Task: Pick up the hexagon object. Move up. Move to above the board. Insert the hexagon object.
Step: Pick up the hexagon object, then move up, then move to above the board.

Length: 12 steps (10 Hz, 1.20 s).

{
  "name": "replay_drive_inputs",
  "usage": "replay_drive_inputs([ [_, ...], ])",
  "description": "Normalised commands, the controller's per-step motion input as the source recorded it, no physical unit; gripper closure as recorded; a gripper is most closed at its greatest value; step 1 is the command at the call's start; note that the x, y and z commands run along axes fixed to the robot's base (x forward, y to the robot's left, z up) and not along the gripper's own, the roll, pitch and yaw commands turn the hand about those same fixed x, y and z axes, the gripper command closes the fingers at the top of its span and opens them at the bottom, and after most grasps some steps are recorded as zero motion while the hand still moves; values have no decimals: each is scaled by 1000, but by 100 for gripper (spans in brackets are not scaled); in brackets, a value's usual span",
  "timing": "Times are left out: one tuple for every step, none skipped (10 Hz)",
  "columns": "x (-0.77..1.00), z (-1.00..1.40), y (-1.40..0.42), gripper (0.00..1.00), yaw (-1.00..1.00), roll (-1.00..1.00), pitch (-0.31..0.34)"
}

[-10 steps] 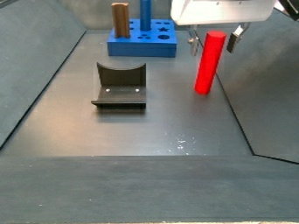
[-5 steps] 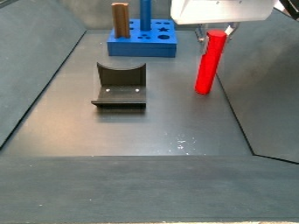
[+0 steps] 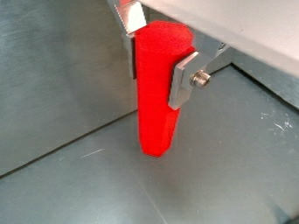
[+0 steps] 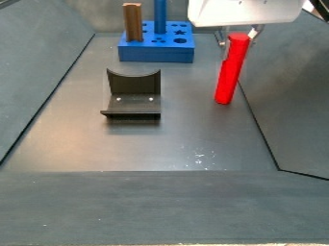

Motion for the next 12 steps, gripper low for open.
replay_drive_inputs([
  [0, 0, 0, 100, 0, 0, 0],
  [0, 0, 0, 100, 0, 0, 0],
  [0, 833, 0, 100, 0, 0, 0],
  [48, 811, 63, 100, -18, -7, 4],
  [40, 755, 55, 100, -21, -14, 23],
  [23, 573, 30, 100, -25, -33, 55],
  [17, 457, 21, 100, -25, -44, 65],
  [10, 300, 10, 100, -24, -58, 66],
  [8, 221, 6, 100, -23, -64, 63],
  [169, 1000, 129, 100, -6, -24, 335],
  [176, 1000, 132, 100, -6, -28, 333],
  [164, 1000, 124, 100, -15, -29, 287],
])
